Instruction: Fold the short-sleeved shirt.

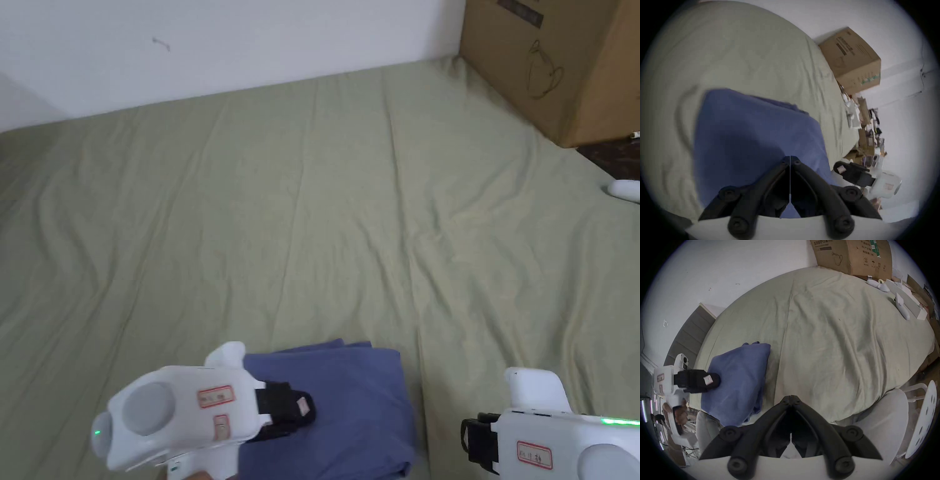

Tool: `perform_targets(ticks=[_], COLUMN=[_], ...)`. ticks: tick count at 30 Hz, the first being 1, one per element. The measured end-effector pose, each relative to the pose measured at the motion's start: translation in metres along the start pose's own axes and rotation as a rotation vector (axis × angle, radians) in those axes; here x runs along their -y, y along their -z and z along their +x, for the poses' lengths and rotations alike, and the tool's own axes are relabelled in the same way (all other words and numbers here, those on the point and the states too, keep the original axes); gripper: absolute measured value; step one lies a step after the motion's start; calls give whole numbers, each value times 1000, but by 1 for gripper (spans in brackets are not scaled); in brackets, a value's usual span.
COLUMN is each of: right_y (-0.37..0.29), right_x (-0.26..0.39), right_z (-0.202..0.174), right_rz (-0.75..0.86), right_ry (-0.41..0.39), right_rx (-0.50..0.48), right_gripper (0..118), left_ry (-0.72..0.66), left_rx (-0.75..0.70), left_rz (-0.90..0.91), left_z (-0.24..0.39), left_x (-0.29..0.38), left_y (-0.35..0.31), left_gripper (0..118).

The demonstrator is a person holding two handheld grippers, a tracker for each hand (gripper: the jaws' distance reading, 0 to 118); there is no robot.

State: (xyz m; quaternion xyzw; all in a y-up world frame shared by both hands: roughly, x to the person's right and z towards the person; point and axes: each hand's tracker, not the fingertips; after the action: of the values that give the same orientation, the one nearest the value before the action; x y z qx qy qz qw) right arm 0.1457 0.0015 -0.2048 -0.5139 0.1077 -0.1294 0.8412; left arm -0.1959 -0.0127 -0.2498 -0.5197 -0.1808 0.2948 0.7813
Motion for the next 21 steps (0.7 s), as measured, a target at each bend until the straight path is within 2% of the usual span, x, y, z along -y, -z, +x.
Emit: perform_targets(ticks=[5, 8, 14, 16, 21], right_y=[-2, -4, -5, -5, -9], right_x=[1, 1, 2, 2, 2], right_z=[3, 3, 5, 6, 7], right_rz=[7, 9, 12, 11, 18], right_ry=[14, 18, 17, 25, 23], right_rx=[-5, -8, -14, -17, -15], right_gripper=[0, 0, 0, 0, 0], left_ry=[87, 165, 162, 217, 173], left_rx=[11, -36, 30, 26, 47], left_rz=[-104, -150, -194, -235, -221], left_z=[39, 56, 73, 77, 71], left_x=[16, 29, 48, 60, 57], left_y=[44, 66, 74, 80, 74], left_gripper=[0, 0, 0, 0, 0])
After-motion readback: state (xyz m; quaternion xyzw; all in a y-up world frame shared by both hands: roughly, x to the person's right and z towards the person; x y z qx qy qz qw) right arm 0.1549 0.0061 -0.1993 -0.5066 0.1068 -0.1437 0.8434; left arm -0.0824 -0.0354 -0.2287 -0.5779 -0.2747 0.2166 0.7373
